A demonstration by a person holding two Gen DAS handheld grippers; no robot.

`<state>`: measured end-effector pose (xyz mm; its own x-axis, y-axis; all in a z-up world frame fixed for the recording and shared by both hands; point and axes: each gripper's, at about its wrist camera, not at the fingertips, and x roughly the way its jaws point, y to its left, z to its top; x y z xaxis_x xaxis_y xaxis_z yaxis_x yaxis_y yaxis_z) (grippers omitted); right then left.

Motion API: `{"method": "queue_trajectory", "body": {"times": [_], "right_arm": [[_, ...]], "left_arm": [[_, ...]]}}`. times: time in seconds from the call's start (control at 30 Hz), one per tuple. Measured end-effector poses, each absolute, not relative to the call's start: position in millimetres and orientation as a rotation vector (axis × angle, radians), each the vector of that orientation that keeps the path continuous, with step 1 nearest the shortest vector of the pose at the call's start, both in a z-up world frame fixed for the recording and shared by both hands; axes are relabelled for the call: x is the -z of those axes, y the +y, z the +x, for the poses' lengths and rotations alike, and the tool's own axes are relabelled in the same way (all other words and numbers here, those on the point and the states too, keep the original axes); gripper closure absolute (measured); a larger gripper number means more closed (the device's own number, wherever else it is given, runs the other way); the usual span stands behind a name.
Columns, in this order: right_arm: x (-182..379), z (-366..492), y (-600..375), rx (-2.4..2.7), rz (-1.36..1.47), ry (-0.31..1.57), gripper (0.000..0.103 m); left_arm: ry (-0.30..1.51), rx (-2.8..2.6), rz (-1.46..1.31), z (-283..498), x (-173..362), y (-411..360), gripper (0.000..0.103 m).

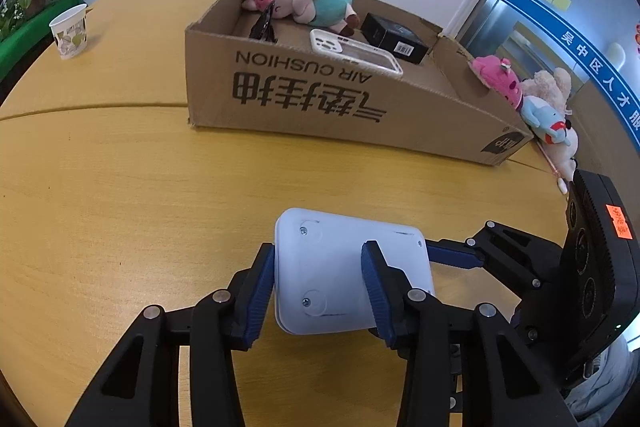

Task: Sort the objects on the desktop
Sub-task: 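Lift the power bank with the right gripper and carry it over the box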

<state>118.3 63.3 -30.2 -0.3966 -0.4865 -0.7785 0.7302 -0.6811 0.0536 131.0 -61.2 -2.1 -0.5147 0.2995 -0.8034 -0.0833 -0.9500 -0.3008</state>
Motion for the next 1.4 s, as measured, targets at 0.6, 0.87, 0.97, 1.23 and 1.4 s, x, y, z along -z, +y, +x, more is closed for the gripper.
{"method": "queue_trajectory", "body": {"times": [0.6, 0.87, 0.97, 1.23, 1.4], "right_arm": [[-56.5, 88.1, 101.5, 2.293, 0.809, 0.393, 0.038], [-88.1, 59.0, 128.7, 2.385, 0.734, 0.422, 0.038], [-97.5, 51.5, 138.1, 2.415, 0.716, 0.428, 0.038], [-110.4, 28.0, 160.0, 2.472, 0.725, 0.420, 0.038], [-116.0, 10.5, 173.8, 2.487, 0.745, 0.376, 0.038]], "left_arm": [[-0.155, -2.607, -1.090, 91.1, -95.6, -13.1, 0.062], [-0.078, -2.597, -0.973, 57.2, -129.2, 14.7, 0.062], [-0.043, -2.597, -0.928, 47.2, -138.8, 26.9, 0.062], [0.017, -2.571, -0.880, 16.1, -151.4, 52.5, 0.062], [0.043, -2.569, -0.853, 2.5, -156.3, 63.5, 0.062]]}}
